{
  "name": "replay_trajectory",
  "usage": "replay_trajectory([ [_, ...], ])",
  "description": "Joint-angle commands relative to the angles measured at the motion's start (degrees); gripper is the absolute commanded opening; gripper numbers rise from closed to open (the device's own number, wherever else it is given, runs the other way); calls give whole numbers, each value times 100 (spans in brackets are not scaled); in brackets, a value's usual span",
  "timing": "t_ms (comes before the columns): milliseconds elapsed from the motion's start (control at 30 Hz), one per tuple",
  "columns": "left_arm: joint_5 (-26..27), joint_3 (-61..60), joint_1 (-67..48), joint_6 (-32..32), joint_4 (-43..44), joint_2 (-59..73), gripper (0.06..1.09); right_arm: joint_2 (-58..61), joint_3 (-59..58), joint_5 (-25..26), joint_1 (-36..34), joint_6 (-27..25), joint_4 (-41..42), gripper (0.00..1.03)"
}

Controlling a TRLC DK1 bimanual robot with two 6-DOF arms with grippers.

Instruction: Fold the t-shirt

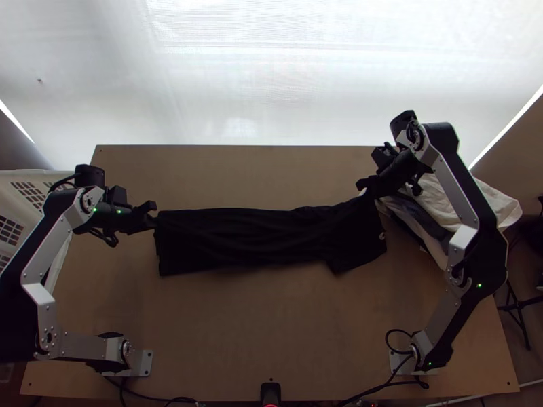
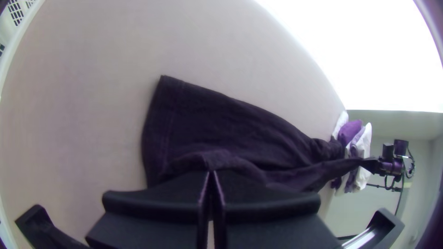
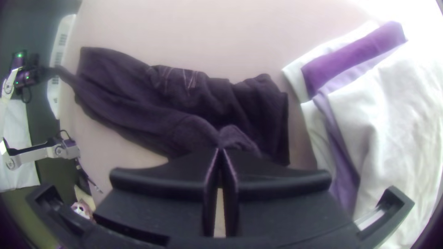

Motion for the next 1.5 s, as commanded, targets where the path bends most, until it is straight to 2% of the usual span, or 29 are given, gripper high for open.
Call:
replay_trajectory([
  [0,-393,371,61,69,110,566,9,188,103,247,-116,122,112,3],
  [667,-648,89,281,526,181,803,10,530,463,546,-63,166,332,3],
  [700,-648,89,281,535,181,812,19,530,481,599,-45,166,428,3],
  [733,-639,89,272,553,207,803,37,530,525,608,-36,166,472,3],
  [800,-630,89,228,605,233,759,63,530,666,625,8,166,499,15],
  [833,-621,89,211,605,339,707,77,530,710,634,51,166,525,29],
  [867,-595,63,193,623,374,645,87,522,762,660,78,174,525,48],
  [933,-569,-16,158,640,567,522,92,513,824,687,148,201,525,83],
  [967,-534,-25,158,632,655,487,98,513,833,696,183,192,525,93],
  [1000,-375,-34,167,640,673,461,104,504,859,713,210,192,525,94],
  [1133,-244,-60,228,614,734,355,104,407,1035,766,324,201,516,99],
  [1233,47,-113,369,570,717,170,104,275,1483,748,658,359,402,99],
  [1300,407,-280,545,544,734,-32,104,319,1852,573,1115,579,112,99],
  [1367,618,-517,633,517,726,-164,104,390,2037,432,1713,579,-73,99],
  [1467,424,-851,668,491,963,-515,104,530,2063,441,2565,324,-64,99],
])
